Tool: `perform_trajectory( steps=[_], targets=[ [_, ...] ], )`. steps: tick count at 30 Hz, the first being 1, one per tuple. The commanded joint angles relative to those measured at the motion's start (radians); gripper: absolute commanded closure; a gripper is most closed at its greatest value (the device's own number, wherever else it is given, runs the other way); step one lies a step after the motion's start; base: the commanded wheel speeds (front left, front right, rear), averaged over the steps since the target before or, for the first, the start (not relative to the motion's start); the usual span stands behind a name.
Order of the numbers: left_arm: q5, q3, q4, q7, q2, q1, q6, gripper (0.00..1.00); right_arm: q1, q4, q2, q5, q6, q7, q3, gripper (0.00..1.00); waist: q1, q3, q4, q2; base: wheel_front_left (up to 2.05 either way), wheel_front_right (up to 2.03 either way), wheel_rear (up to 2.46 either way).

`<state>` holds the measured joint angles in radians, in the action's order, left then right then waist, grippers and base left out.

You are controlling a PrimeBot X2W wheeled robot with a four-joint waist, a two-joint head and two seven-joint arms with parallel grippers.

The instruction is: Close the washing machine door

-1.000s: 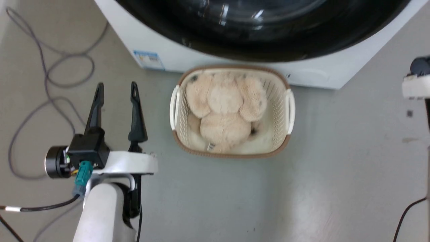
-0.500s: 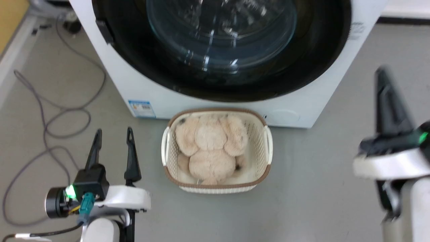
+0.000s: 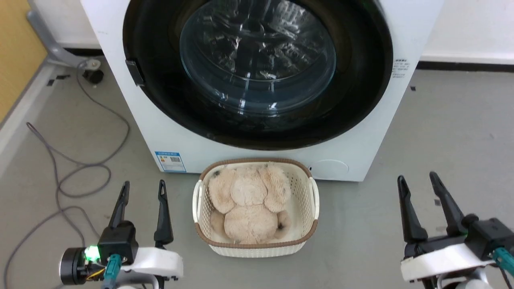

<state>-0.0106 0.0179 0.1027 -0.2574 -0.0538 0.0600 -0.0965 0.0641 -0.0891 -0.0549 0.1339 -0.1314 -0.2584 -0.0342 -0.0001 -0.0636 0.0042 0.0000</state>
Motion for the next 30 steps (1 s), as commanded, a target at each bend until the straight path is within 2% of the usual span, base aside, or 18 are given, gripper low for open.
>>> perform_trajectory(
  steps=[1,3,4,30],
  targets=[
    [-0.001,-0.001,-0.005,-0.004,-0.006,-0.016,0.002,0.00,-0.017,0.002,0.005,0.006,0.001,-0.003,0.002,0.00,0.0001,0.007,-0.001,0.0000,0.00,0.00,0.00],
    [-0.005,-0.002,-0.006,-0.004,-0.007,-0.024,0.004,0.00,-0.026,0.003,0.005,0.015,0.001,-0.003,0.002,0.00,0.0001,0.012,-0.001,0.0000,0.00,0.00,0.00],
    [-0.002,-0.001,-0.003,0.001,0.000,-0.012,0.003,1.00,-0.016,0.000,0.000,0.012,0.000,0.001,0.002,1.00,0.0001,0.011,-0.001,0.0000,0.00,0.00,0.00],
    [0.001,-0.003,-0.019,0.045,0.002,-0.020,0.019,1.00,-0.024,0.015,0.000,-0.012,0.000,0.045,0.008,1.00,0.0001,0.021,-0.002,0.0000,0.00,0.00,0.00]
  ],
)
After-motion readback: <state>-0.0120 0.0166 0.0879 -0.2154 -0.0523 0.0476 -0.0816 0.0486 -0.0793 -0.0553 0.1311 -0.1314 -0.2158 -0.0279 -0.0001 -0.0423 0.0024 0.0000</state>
